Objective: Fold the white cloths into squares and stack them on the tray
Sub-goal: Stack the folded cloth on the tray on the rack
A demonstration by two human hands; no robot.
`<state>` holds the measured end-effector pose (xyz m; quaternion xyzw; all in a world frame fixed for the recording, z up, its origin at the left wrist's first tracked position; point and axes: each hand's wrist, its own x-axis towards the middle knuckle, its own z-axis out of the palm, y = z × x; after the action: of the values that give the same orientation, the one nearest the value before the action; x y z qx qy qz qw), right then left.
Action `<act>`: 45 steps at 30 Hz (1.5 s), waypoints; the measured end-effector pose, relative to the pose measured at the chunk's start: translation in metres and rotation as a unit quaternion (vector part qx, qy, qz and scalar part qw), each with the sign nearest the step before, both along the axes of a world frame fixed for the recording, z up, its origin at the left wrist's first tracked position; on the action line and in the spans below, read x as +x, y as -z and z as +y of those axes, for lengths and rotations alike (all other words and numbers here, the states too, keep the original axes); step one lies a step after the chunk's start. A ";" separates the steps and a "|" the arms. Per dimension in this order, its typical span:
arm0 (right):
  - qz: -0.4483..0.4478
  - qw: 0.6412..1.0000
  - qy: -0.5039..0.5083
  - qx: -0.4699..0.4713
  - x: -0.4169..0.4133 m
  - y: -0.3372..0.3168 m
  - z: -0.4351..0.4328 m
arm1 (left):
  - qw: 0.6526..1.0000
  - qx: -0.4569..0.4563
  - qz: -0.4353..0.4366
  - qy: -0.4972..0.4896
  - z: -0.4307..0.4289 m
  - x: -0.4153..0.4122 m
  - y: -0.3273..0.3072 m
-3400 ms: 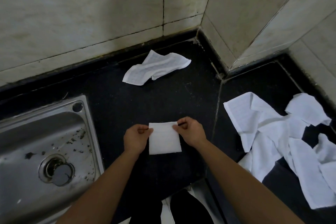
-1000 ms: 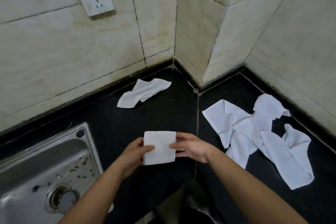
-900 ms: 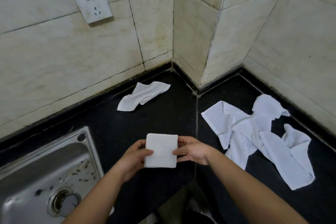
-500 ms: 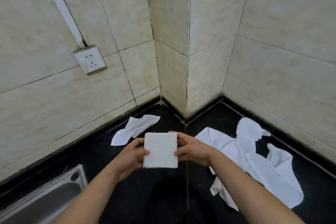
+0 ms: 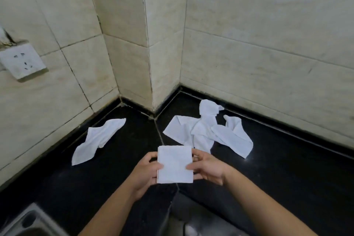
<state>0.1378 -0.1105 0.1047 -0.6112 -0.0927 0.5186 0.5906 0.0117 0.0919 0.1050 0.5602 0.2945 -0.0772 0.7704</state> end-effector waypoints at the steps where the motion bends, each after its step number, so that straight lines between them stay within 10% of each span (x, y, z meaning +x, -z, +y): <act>1: -0.003 1.000 0.014 -0.008 -0.005 0.002 -0.011 | 1.000 0.010 -0.002 0.020 -0.006 0.001 0.002; 15: -0.098 0.945 0.311 -0.033 -0.121 -0.051 -0.275 | 0.942 0.049 -0.086 0.321 -0.232 0.018 -0.050; 32: -0.147 0.816 0.556 -0.061 -0.371 -0.070 -0.705 | 0.822 0.035 -0.097 0.560 -0.706 -0.106 -0.077; 45: -0.136 0.760 0.626 -0.105 -0.360 -0.054 -0.903 | 0.772 -0.016 -0.124 0.623 -0.939 -0.054 -0.050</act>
<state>-0.2219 -1.0130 0.1585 -0.6556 0.2861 -0.0491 0.6970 -0.0426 -0.8475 0.1545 0.6135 -0.2179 -0.4749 0.5921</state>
